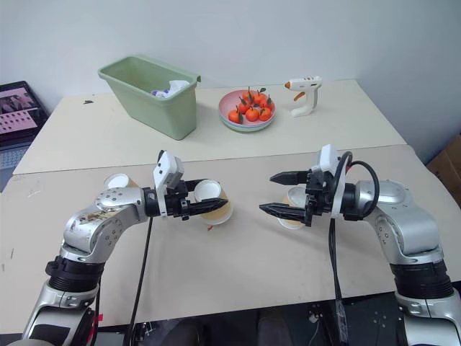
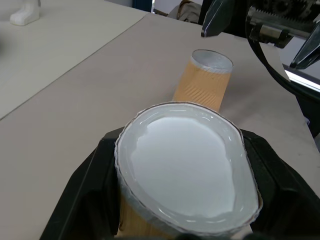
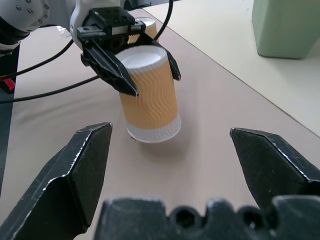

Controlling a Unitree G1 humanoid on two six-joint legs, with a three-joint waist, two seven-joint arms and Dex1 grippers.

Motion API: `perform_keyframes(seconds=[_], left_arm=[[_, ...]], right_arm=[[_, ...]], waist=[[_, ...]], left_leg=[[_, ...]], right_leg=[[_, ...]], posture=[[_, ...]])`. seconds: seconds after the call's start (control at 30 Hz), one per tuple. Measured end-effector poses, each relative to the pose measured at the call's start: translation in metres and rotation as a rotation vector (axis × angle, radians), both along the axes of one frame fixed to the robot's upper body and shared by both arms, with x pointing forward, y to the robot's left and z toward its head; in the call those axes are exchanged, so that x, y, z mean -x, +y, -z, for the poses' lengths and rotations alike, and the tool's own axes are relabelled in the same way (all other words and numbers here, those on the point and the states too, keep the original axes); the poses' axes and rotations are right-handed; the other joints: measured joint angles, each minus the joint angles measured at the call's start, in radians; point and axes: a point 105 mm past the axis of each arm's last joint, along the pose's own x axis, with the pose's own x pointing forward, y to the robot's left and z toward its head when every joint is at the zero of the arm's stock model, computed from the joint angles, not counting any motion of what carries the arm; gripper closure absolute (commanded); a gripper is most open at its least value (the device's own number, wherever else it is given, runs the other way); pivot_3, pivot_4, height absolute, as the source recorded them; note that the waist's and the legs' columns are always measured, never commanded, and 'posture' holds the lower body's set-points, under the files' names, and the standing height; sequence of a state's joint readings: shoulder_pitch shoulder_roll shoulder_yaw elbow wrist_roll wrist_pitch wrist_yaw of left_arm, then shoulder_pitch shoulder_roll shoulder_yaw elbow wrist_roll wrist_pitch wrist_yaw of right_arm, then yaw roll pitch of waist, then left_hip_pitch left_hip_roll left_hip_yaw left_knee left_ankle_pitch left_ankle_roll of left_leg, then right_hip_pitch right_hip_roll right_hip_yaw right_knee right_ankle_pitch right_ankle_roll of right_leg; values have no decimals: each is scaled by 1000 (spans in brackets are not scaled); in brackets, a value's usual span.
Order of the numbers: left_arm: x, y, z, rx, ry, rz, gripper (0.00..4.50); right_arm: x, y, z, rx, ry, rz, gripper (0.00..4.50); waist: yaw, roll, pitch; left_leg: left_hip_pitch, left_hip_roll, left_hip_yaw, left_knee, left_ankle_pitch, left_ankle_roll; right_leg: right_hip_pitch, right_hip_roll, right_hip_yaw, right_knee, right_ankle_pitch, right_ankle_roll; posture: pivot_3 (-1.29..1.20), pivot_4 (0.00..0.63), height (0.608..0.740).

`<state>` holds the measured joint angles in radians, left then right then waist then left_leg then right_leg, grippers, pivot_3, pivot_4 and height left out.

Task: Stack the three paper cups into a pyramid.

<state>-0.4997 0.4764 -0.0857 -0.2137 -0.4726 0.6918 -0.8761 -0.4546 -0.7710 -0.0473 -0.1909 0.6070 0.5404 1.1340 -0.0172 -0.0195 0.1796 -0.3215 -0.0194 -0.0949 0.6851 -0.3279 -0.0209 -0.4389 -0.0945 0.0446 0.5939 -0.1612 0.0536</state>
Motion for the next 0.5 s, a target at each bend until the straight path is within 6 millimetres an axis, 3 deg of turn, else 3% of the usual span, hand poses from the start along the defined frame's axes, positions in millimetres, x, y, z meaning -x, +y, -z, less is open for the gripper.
perform_keyframes(seconds=[0.23,0.3,0.37,0.5], left_arm=[[-13,-5,34,-50,65,-18,1939],[-17,-10,33,-45,56,-9,1939],[-20,-13,33,-42,49,-9,941],[-23,-16,35,-39,40,-8,941]], right_arm=[[0,0,0,0,-1,-1,0],[1,1,0,1,-2,-3,0],[3,2,0,1,-7,-7,0],[3,2,2,1,-2,0,0]], waist=[[2,0,0],[3,0,0],[3,0,0],[1,0,0]], left_leg=[[0,0,0,0,0,0],[0,0,0,0,0,0],[0,0,0,0,0,0],[0,0,0,0,0,0]], right_leg=[[0,0,0,0,0,0],[0,0,0,0,0,0],[0,0,0,0,0,0],[0,0,0,0,0,0]], posture=[[0,150,725],[0,150,725],[0,150,725],[0,150,725]])
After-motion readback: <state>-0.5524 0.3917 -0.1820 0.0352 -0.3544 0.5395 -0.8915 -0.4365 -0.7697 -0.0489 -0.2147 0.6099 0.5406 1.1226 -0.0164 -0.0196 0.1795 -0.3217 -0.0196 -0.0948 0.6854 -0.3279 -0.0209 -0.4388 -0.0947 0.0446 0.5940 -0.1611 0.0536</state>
